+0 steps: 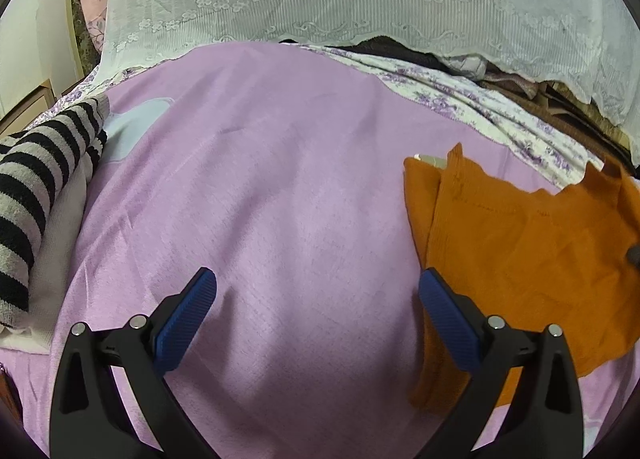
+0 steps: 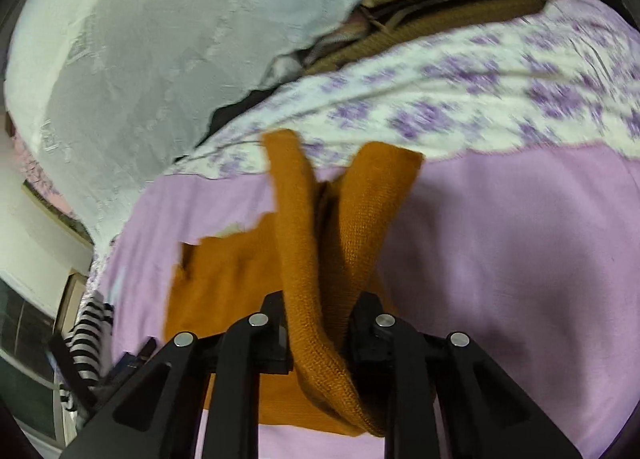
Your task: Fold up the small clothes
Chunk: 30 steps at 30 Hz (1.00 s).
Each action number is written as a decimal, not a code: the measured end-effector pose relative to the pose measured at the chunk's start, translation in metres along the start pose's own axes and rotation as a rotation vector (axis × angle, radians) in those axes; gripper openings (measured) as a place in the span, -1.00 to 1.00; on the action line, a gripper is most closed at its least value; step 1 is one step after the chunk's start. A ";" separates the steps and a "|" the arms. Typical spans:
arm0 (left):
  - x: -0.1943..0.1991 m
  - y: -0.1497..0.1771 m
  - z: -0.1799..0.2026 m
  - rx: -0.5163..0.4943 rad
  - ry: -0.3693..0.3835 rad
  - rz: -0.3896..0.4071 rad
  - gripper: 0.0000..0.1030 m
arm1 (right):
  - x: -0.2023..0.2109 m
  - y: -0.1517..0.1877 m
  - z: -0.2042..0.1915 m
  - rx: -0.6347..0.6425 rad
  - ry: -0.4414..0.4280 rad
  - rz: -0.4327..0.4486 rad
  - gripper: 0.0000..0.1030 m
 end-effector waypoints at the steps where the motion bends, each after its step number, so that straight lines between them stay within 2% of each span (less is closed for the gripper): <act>1: -0.001 0.000 0.000 0.001 0.000 -0.002 0.92 | -0.001 -0.002 -0.008 0.001 -0.011 -0.004 -0.63; 7: 0.000 -0.003 -0.008 0.032 -0.008 -0.001 0.92 | -0.013 -0.008 -0.071 0.016 -0.085 -0.038 -0.63; 11: -0.002 -0.007 -0.021 0.067 -0.034 0.000 0.92 | -0.032 0.007 -0.114 0.065 -0.094 -0.065 -0.66; 18: -0.012 -0.012 -0.052 0.159 -0.079 -0.034 0.92 | -0.080 0.075 -0.157 0.124 -0.097 -0.164 -0.67; 21: -0.015 -0.011 -0.062 0.201 -0.081 -0.049 0.92 | -0.088 0.095 -0.165 0.204 -0.088 -0.186 -0.66; 22: -0.016 -0.011 -0.063 0.209 -0.079 -0.053 0.92 | -0.085 0.095 -0.169 0.240 -0.088 -0.177 -0.59; 23: -0.016 -0.011 -0.064 0.211 -0.079 -0.053 0.92 | -0.081 0.095 -0.174 0.287 -0.097 -0.174 -0.39; 25: -0.016 -0.011 -0.062 0.204 -0.080 -0.051 0.92 | -0.072 0.093 -0.179 0.328 -0.123 -0.178 -0.12; 30: -0.014 -0.012 -0.059 0.195 -0.073 -0.044 0.91 | -0.024 0.078 -0.183 0.392 -0.208 -0.128 -0.09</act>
Point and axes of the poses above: each gripper's, at about its wrist camera, not at the fingertips, and x roughly against the way its jaws point, z to its right, y to its underside, the point moved 5 cm from there along -x, roughly the way its jaws point, and after that the axes turned 9 degrees about z, right-handed, at the moved point
